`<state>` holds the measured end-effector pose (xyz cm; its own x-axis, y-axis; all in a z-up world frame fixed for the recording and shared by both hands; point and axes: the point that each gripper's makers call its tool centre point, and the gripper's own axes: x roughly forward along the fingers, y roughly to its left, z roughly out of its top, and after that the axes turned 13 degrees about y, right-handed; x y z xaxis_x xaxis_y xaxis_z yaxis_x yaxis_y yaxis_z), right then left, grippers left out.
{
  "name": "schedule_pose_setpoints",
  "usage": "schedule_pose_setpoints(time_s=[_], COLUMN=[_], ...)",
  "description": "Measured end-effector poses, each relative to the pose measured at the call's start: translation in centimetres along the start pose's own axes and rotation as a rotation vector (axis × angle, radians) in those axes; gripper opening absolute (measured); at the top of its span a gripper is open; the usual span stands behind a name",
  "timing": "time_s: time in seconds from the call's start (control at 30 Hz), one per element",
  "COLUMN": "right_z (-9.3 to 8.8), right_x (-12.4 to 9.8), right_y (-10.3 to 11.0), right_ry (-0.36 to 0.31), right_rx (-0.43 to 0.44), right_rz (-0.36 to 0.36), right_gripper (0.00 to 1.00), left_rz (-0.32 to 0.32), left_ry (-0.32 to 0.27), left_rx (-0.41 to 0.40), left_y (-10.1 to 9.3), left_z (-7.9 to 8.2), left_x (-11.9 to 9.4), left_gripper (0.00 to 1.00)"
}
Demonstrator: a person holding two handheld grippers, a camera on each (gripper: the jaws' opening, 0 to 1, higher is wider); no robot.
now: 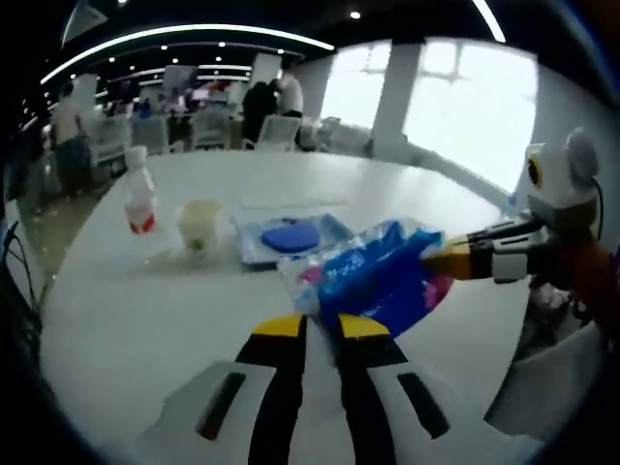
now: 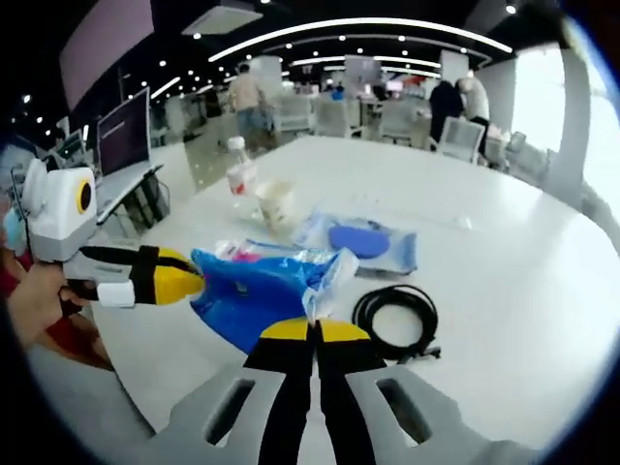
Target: Arrange the tabletop items into an orderly group along one side of the table until the central work area is clear of visible clutter.
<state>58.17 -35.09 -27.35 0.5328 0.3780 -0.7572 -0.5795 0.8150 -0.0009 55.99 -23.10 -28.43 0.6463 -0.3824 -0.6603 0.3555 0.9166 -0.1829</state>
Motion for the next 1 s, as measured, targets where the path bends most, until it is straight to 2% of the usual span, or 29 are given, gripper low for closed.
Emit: schedule_pose_setpoints(time_s=[0.3,0.43,0.53,0.67,0.83,1.0], right_z=[0.0,0.1,0.2,0.5,1.5,2.1], right_x=[-0.2,-0.3,-0.5,-0.7,-1.4,-1.8], right_y=[-0.9,-1.5,-2.5,-3.7,-6.2,-7.7], right_ry=[0.005,0.009,0.008,0.0,-0.026,-0.035], right_rx=[0.0,0.02,0.011,0.035,0.072,0.063], right_rz=[-0.005,0.008,-0.009,0.001,-0.009,-0.029], right_gripper=[0.01,0.01,0.01,0.01,0.01,0.01], left_rz=[0.007,0.016,0.027,0.04,0.059,0.064], left_ry=[-0.003,-0.011,-0.015,-0.021,-0.037,-0.032], left_rx=[0.019,0.03,0.04,0.051,0.06,0.069], left_y=[0.1,0.2,0.3,0.4,0.7,0.8], left_z=[0.2,0.4,0.5,0.7,1.1,1.1], left_x=[-0.3,-0.3,-0.3,-0.3,-0.5,-0.7], left_gripper=[0.46,0.53,0.62,0.79,0.97,0.99])
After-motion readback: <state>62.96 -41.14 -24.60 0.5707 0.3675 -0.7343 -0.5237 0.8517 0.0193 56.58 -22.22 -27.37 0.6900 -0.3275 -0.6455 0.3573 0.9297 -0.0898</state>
